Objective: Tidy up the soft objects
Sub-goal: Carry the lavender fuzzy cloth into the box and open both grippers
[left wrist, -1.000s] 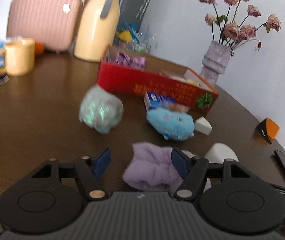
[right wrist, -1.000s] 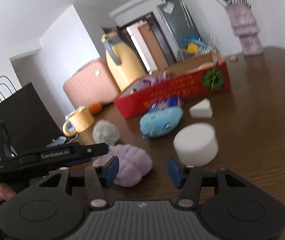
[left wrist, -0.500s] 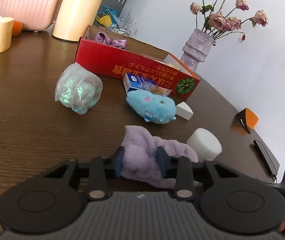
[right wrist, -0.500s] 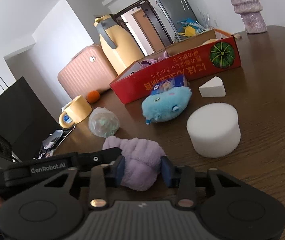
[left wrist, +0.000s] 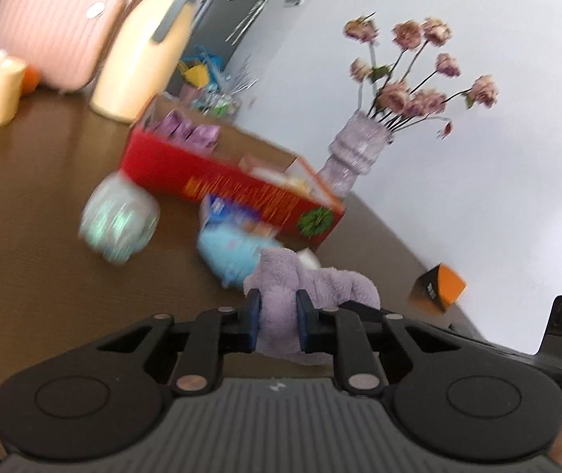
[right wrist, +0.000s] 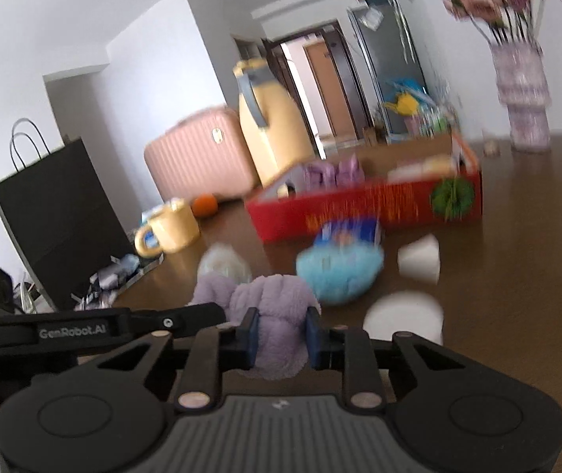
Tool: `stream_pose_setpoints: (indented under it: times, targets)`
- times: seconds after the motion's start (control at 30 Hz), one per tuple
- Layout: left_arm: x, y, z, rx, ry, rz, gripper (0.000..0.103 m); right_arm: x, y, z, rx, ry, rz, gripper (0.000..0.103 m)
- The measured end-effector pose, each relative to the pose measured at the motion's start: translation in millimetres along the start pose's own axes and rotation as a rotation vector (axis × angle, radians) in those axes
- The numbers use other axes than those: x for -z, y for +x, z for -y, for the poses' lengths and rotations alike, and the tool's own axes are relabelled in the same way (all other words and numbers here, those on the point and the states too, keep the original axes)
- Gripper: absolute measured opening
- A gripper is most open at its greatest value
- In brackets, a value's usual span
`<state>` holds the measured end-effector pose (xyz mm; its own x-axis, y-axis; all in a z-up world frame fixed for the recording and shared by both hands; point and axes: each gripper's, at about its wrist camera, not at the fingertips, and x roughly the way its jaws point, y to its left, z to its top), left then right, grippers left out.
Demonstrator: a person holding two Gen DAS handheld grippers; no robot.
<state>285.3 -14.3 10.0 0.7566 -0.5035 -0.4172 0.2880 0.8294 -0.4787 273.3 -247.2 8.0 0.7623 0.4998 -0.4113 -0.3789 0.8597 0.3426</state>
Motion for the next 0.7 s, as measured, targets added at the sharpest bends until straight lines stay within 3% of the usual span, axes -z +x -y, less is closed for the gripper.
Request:
stream_pose_setpoints:
  times: [0.17, 0.33, 0.43, 0.53, 0.7]
  targets:
    - [-91.8, 48.1, 23.3, 0.015, 0.088, 0.038, 0.018, -87.4, 23.1, 26.0, -0.005, -0.029, 0.053, 0.023]
    - [-167.9, 152.0, 13.1, -0.064, 0.039, -0.107, 0.018, -175.1, 102.8, 76.6, 0.033, 0.018, -0.068, 0.024]
    - [-180.0, 209.6, -1.1, -0.125, 0.009, -0.218, 0.018, -195.2, 159.0, 108.5, 0.075, 0.062, -0.205, 0.024]
    - [-171.7, 252.1, -9.0, -0.183, 0.043, -0.304, 0.018, -195.4, 203.6, 131.6, 0.121, 0.079, -0.343, 0.024]
    - [-152.5, 279.4, -20.0, -0.216, 0.059, -0.371, 0.019, -173.4, 239.3, 141.0, 0.189, 0.033, -0.458, 0.026]
